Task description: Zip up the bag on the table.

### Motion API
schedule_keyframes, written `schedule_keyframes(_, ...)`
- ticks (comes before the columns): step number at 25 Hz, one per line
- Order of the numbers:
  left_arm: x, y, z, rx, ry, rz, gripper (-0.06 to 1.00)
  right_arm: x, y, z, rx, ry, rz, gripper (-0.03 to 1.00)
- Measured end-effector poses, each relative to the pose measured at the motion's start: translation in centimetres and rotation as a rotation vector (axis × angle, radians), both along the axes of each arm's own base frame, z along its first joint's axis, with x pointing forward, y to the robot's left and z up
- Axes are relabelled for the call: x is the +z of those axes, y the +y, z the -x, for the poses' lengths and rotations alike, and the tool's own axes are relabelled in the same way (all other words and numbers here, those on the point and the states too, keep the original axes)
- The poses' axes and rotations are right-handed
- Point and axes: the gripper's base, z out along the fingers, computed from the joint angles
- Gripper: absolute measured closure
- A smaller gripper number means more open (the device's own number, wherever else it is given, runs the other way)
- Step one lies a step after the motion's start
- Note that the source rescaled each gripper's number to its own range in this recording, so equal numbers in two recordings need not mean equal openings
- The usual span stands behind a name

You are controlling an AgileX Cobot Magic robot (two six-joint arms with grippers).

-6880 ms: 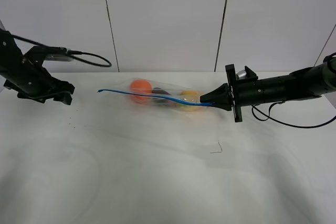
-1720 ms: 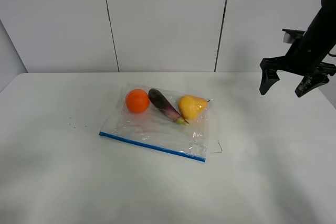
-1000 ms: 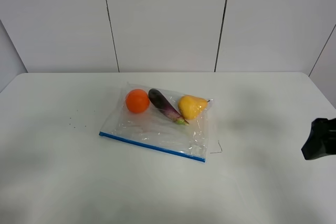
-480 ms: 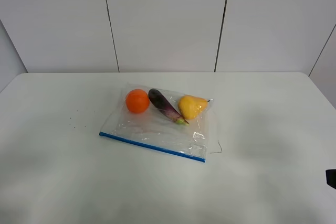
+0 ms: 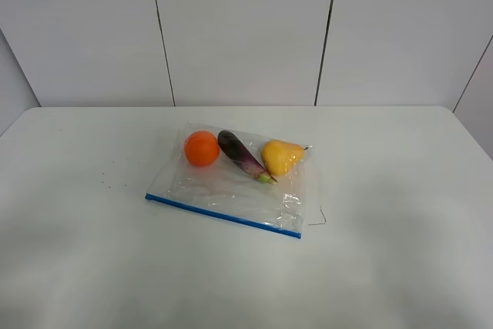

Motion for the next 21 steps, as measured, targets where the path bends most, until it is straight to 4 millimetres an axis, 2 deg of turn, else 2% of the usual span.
schedule_keyframes(3,0.00,0.00,0.00,0.000,0.000,0.000,-0.04,-0.03,-0.06,0.85,-0.010,-0.053,-0.001,0.00)
schedule_keyframes(21,0.00,0.00,0.00,0.000,0.000,0.000,-0.04,-0.04,-0.10,0.87,-0.014,-0.054,-0.002,0.00)
